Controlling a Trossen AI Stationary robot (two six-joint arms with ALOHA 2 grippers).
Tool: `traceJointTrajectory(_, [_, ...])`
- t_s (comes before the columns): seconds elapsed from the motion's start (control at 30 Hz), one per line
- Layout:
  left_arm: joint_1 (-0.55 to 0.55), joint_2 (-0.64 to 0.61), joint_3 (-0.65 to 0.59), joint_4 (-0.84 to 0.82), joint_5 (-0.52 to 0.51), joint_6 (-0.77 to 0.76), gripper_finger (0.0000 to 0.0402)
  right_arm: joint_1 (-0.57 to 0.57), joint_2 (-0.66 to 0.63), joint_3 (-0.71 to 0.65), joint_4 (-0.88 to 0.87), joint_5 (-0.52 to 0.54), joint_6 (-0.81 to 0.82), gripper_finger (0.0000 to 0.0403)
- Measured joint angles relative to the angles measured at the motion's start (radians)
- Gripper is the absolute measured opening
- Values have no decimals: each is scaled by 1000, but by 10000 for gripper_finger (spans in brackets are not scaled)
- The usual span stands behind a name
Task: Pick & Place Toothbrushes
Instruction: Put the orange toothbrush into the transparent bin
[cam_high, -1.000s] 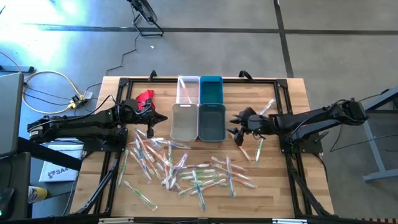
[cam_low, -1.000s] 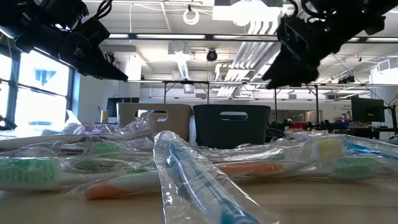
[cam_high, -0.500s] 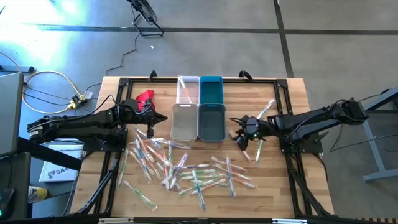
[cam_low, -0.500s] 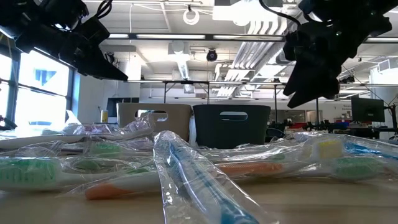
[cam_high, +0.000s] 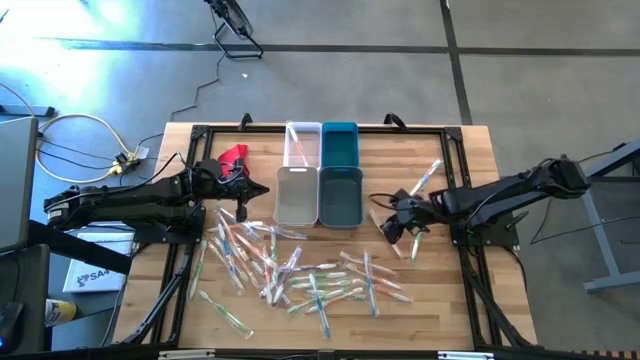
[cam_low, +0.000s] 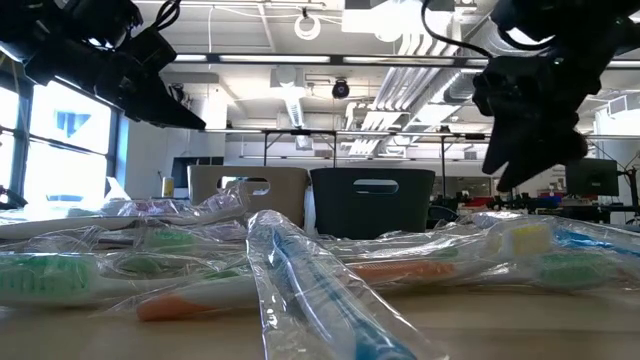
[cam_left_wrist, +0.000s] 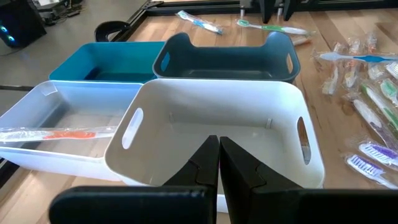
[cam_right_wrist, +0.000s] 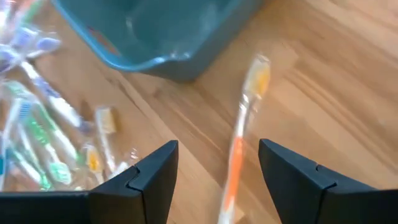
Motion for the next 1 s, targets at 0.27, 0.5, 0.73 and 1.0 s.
traceJointTrajectory(0.27, [0, 0, 0, 0, -2, 0, 7, 57, 122, 0, 14, -13, 109, 217])
traceJointTrajectory(0.5, [0, 0, 0, 0, -5, 0, 7, 79, 234, 0, 17, -33, 182, 217])
traceJointTrajectory(0.73, [0, 0, 0, 0, -5, 0, 7, 79, 311, 8, 12, -35, 182, 217])
traceJointTrajectory(1.0, [0, 0, 0, 0, -5, 0, 7, 80, 305, 2, 0, -8, 181, 150])
